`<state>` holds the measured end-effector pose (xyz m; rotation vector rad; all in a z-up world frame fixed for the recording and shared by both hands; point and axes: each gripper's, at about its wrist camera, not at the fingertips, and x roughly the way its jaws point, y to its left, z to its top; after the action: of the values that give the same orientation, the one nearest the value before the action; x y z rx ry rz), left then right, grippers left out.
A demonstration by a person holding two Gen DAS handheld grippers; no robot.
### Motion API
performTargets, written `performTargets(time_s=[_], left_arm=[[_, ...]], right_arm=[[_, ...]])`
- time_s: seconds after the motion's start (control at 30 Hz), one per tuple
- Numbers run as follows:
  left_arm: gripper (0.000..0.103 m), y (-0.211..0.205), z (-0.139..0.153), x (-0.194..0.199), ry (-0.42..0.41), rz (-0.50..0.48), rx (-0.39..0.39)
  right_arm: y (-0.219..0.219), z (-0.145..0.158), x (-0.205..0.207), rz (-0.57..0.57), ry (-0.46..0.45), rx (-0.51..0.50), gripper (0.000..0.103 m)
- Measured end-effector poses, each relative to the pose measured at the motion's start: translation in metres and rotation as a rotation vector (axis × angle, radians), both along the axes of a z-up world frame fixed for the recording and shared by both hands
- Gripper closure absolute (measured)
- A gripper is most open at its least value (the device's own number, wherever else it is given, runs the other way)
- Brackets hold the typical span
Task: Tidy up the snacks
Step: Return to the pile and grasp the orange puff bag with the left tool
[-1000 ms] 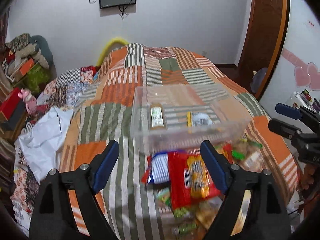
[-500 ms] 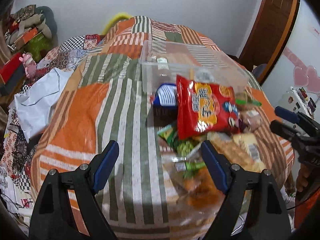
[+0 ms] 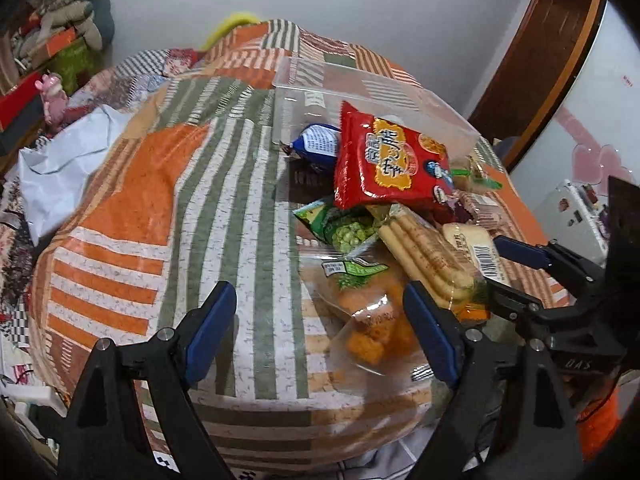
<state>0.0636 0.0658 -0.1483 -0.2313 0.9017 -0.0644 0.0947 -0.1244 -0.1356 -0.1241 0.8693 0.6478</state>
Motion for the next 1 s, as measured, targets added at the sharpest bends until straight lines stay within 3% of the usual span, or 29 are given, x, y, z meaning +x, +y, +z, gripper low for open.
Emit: performTargets(time_s=[0.1, 0.2, 0.43, 0.53, 0.6, 0.63, 0.77, 1.0], left_arm=[[0.017, 0.0, -0.001, -0.001, 0.003, 0.002, -0.004], [0.017, -0.001, -0.002, 0.0, 0.018, -0.013, -0.032], [0.017, -0.025, -0.014, 0.007, 0.05, -0.078, -0.027], [0.017, -0.028, -0.026, 0.015, 0.081, -0.078, -0.048], [0.017, -0.028, -0.028, 0.016, 0.058, -0.056, -0.033], [0.02, -0.028, -0.028, 0.015, 0.047, -0.051, -0.028], [0.049, -0.019, -0.028, 0.009, 0.025, -0.046, -0.045], [0.051, 0.006, -0.029, -0.006, 0.008, 0.02, -0.03]], right_arm=[[0.003, 0.0, -0.001, 0.002, -0.024, -0.015, 0.027], [-0.006, -0.003, 0.004, 0.003, 0.019, 0.023, 0.026], [-0.035, -0.003, 0.004, -0.078, 0.02, 0.017, 0.025], [-0.042, -0.001, 0.002, -0.104, 0.032, 0.026, 0.025], [-0.041, 0.001, 0.0, -0.1, 0.032, 0.037, 0.024], [-0.039, 0.002, -0.003, -0.085, 0.036, 0.047, 0.024], [-0.023, 0.004, -0.006, -0.033, 0.041, 0.056, 0.023], [0.012, -0.012, -0.006, 0.032, 0.048, -0.021, 0.023]])
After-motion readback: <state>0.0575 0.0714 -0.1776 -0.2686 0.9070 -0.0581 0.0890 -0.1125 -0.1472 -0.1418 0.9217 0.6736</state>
